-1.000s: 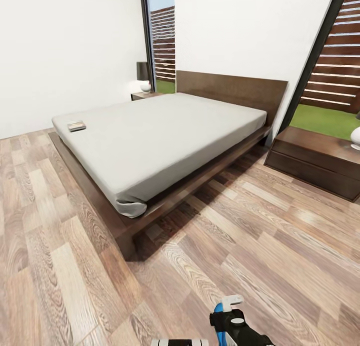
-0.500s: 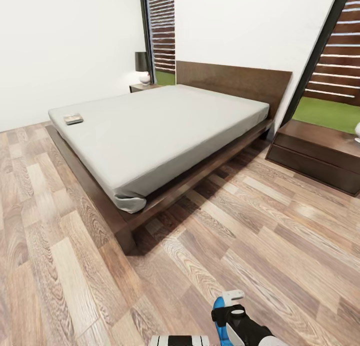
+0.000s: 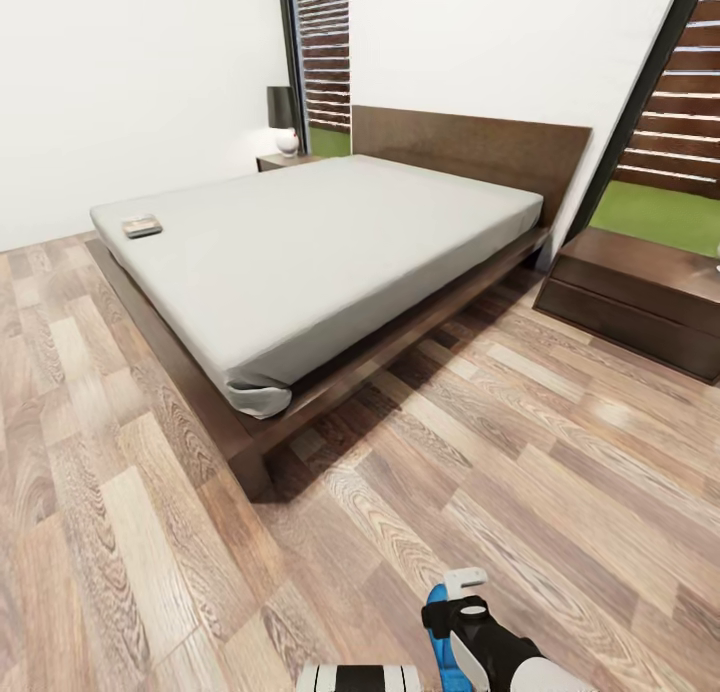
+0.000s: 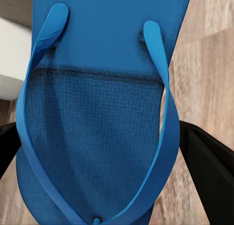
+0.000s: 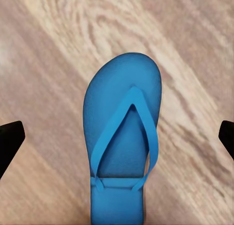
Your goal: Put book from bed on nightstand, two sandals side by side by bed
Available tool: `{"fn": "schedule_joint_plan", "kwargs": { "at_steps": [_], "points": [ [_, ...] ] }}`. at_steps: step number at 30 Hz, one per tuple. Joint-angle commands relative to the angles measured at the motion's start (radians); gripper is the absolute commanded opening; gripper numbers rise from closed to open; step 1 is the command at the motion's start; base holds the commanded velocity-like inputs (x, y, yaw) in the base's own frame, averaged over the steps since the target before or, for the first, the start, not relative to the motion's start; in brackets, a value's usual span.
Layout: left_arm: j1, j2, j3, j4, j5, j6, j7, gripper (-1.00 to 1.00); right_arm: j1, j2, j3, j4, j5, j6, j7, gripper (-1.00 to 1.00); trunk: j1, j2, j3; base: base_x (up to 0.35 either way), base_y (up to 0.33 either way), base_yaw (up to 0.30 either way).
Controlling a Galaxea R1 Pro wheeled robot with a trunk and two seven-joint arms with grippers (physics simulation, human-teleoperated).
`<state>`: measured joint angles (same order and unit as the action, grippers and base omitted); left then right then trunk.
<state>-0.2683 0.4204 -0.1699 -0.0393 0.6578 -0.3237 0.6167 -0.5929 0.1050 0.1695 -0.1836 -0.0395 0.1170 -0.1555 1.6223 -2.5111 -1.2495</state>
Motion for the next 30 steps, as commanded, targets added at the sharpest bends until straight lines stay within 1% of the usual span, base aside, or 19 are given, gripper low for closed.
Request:
{"fn": "schedule_joint_plan", "kwargs": {
  "at_steps": [1,5,8,19,24,30],
  "points": [
    [0.000,0.000,-0.010,-0.001,0.008,-0.002,0.003,-1.00,-0.002,0.000,0.008,-0.002,-0.004,0.007,-0.005,1.00,0.000,-0.001,-0.005,0.000,0.000,0.000],
    [0.000,0.000,-0.010,-0.001,0.008,-0.002,0.003,-1.00,-0.009,0.001,0.008,-0.003,-0.005,0.008,-0.006,1.00,0.002,-0.001,-0.020,0.000,0.000,0.000],
    [0.000,0.000,-0.010,-0.001,0.008,-0.002,0.003,-1.00,-0.012,0.001,0.008,-0.003,-0.005,0.008,-0.006,1.00,0.002,-0.001,-0.020,0.000,0.000,0.000],
    [-0.001,-0.001,-0.010,-0.001,0.008,-0.002,0.003,-1.00,-0.019,0.001,0.008,-0.002,-0.005,0.009,-0.006,1.00,0.007,-0.004,-0.063,0.000,0.000,0.000],
    [-0.001,-0.001,-0.010,-0.001,0.008,-0.002,0.003,-1.00,-0.021,0.001,0.008,-0.002,-0.005,0.009,-0.006,1.00,0.007,-0.004,-0.063,0.000,0.000,0.000],
    [0.000,-0.002,-0.010,-0.001,0.008,-0.002,0.003,-1.00,-0.038,0.000,0.008,0.003,-0.005,0.009,-0.006,1.00,0.010,-0.005,-0.086,0.000,0.000,0.000]
  ]
}}
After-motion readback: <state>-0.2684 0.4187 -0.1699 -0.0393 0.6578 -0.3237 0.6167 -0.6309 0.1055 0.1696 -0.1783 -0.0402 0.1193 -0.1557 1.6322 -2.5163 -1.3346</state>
